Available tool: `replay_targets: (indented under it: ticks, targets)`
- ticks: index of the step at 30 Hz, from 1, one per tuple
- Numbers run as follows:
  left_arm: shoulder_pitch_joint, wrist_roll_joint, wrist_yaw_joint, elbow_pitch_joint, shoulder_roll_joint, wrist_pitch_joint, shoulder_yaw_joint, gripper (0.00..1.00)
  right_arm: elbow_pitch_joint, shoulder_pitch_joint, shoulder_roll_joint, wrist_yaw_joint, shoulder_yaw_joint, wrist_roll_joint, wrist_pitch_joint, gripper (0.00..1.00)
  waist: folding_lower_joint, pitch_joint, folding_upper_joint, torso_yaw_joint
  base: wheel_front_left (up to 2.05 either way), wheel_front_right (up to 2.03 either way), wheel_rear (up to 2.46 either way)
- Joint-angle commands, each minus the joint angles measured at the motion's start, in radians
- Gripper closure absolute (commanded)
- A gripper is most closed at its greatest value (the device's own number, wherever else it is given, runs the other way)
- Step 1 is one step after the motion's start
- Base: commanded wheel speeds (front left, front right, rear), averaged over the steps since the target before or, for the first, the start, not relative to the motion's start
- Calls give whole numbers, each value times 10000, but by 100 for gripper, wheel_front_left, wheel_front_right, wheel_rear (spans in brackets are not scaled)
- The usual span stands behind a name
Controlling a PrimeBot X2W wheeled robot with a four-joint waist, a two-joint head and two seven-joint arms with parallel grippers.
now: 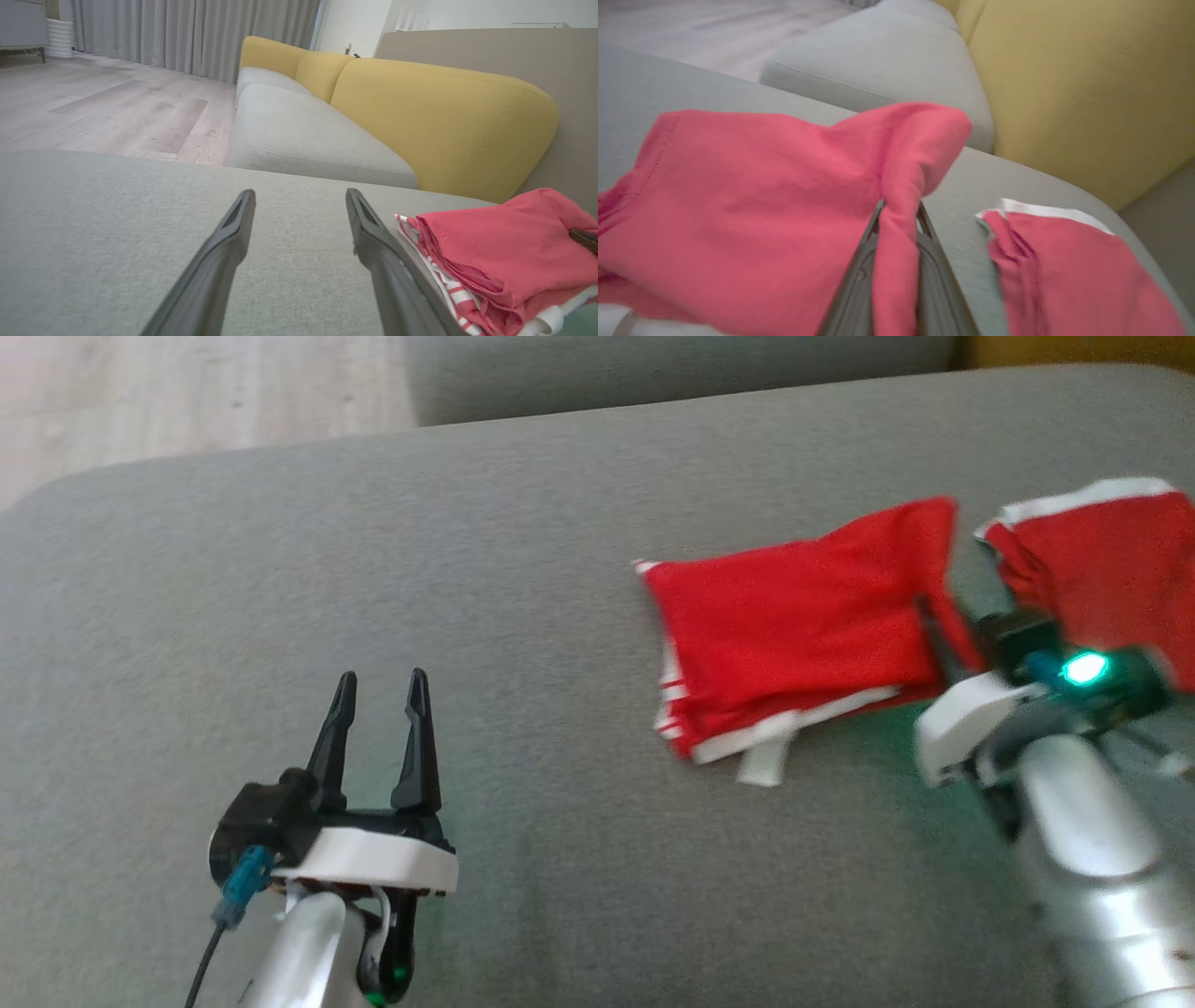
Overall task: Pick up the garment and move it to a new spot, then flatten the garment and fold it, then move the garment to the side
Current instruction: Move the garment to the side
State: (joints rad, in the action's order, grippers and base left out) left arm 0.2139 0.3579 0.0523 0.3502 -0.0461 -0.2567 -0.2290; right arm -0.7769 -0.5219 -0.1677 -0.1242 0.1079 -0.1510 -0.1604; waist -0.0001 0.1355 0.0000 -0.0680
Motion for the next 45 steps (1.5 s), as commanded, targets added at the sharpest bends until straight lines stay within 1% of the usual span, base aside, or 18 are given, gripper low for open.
replay_targets:
  ticks: [1, 6, 10, 13, 17, 21, 25, 27, 31, 36, 37, 38, 39, 45]
  targets:
    - [234, -131, -39, -364, -41, -51, 249, 0, 451, -258, -274, -65, 202, -24, 49, 100, 1, 42, 0, -252, 0, 0, 0]
    - [411, -227, -20, -416, -41, -51, 252, 0, 1295, -424, -1947, -65, 465, 94, 547, 100, 1, 430, 0, -566, 0, 0, 0]
    - [647, -306, 36, -434, -41, -51, 257, 0, 1563, -605, -3278, -65, 449, 178, 942, 100, 1, 885, 0, -653, 0, 0, 0]
    - [815, -344, 86, -403, -41, -51, 264, 0, 1591, -799, -3935, -65, 329, 265, 1082, 100, 1, 1221, 0, -651, 0, 0, 0]
    - [1053, -401, 150, -373, -41, -51, 293, 0, 1418, -1064, -4483, -65, -37, 210, 1274, 100, 1, 1661, 0, -582, 0, 0, 0]
    - [1300, -440, 208, -331, -41, -51, 331, 0, 1126, -1247, -4779, -65, -543, -118, 1391, 100, 1, 1999, 0, -448, 0, 0, 0]
    - [1444, -478, 259, -297, -41, -51, 443, 0, 905, -1289, -4889, -65, -1034, -500, 1506, 100, 1, 2187, 0, -384, 0, 0, 0]
    - [1473, -490, 279, -284, -41, -51, 487, 0, 860, -1326, -4755, -65, -1375, -500, 1467, 100, 1, 2227, 0, -373, 0, 0, 0]
    - [1507, -490, 306, -275, -41, -51, 516, 0, 909, -1316, -4596, -65, -1569, -824, 1497, 100, 1, 2284, 0, -346, 0, 0, 0]
    - [1521, -465, 300, -253, -41, -51, 529, 0, 989, -1295, -4374, -65, -1922, -956, 1652, 100, 1, 2273, 0, -351, 0, 0, 0]
    - [1519, -467, 301, -240, -41, -51, 539, 0, 1029, -1292, -4324, -65, -2004, -979, 1672, 85, 1, 2256, 0, -357, 0, 0, 0]
    - [1515, -472, 302, -227, -41, -51, 551, 0, 1078, -1287, -4273, -65, -2080, -1002, 1683, 25, 1, 2237, 0, -364, 0, 0, 0]
    - [1511, -475, 304, -211, -41, -51, 564, 0, 1119, -1278, -4202, -65, -2151, -999, 1703, 0, 1, 2207, 0, -371, 0, 0, 0]
    - [1472, -456, 312, -152, -41, -51, 623, 0, 1466, -1233, -3817, -65, -2418, -1104, 1783, 0, 1, 1944, 0, -398, 0, 0, 0]
